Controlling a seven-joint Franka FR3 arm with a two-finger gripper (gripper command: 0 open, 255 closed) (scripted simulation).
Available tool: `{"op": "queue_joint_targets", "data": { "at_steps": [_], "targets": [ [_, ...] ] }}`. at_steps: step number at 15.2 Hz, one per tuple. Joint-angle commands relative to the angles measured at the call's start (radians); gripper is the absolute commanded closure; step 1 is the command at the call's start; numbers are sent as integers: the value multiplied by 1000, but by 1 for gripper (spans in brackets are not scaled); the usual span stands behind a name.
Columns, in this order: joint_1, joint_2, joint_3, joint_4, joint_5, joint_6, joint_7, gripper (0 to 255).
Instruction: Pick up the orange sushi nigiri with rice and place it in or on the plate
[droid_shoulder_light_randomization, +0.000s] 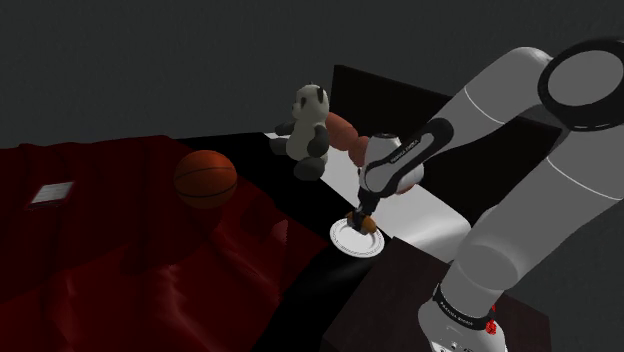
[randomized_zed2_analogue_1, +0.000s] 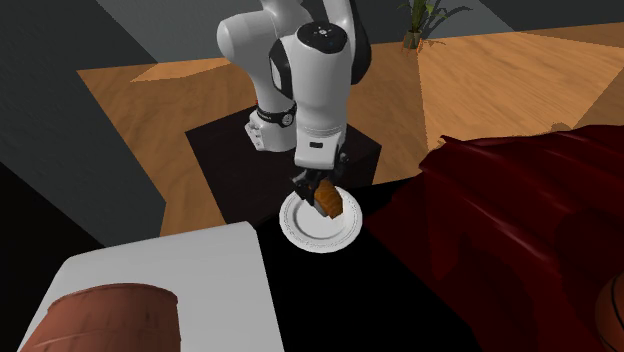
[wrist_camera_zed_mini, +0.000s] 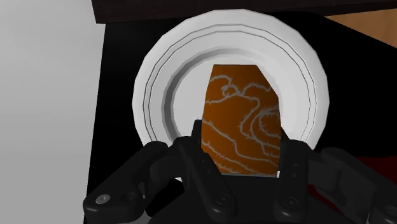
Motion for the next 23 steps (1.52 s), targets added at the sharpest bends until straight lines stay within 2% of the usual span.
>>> {"op": "queue_joint_targets", "data": {
  "at_steps": [1,8,16,17,22,23],
  "targets": [
    [3,35,-5,-5,8,40,-9,255],
    [28,179,-16,-6,71,184,-55,255],
    [28,179,-15,-6,71,184,-55,255],
    [28,179,-15,-6,71,184,-55,0],
    [28,179,-15,-6,71,184,-55,0],
    [21,128,-16,-8,41,136,-34,0]
  ]
}}
